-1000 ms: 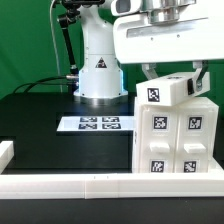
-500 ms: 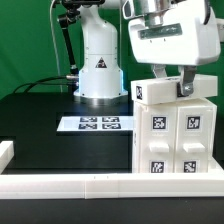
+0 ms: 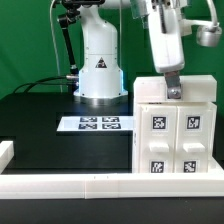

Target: Assemble cabinet

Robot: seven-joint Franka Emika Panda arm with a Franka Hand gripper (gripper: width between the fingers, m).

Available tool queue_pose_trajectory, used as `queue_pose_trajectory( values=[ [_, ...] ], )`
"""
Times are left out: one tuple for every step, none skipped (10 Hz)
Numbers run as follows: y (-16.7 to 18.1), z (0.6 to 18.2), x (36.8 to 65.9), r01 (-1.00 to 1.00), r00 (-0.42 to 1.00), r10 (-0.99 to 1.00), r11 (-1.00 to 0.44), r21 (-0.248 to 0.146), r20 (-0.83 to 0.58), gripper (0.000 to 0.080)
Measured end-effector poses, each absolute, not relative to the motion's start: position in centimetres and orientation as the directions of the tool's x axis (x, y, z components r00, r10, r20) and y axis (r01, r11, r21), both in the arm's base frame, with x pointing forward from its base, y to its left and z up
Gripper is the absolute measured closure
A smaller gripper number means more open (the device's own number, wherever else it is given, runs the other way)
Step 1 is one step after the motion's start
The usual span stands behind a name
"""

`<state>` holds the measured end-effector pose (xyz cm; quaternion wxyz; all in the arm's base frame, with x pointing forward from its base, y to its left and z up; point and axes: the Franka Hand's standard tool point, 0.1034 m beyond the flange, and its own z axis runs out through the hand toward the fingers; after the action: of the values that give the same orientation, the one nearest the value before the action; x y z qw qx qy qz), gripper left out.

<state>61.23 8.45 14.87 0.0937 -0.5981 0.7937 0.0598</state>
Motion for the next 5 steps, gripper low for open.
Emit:
queue_pose_trajectory(
  values=[
    [8.40, 14.87, 61.26, -0.925, -0.371, -0.900, 0.379, 0.008, -0.227, 0.0253],
    [8.39, 14.88, 61.29, -0.913, -0.399, -0.887, 0.407, 0.016, -0.233, 0.0253],
    [8.45, 14.92, 61.37, -0.905, -0.418, -0.876, 0.426, 0.020, -0.240, 0.0253],
    [8.62, 15.00, 61.52, -0.895, -0.435, -0.865, 0.445, 0.019, -0.250, 0.0253],
    [9.05, 15.00, 61.49, -0.894, -0.437, -0.860, 0.447, 0.026, -0.264, 0.0169]
  ],
)
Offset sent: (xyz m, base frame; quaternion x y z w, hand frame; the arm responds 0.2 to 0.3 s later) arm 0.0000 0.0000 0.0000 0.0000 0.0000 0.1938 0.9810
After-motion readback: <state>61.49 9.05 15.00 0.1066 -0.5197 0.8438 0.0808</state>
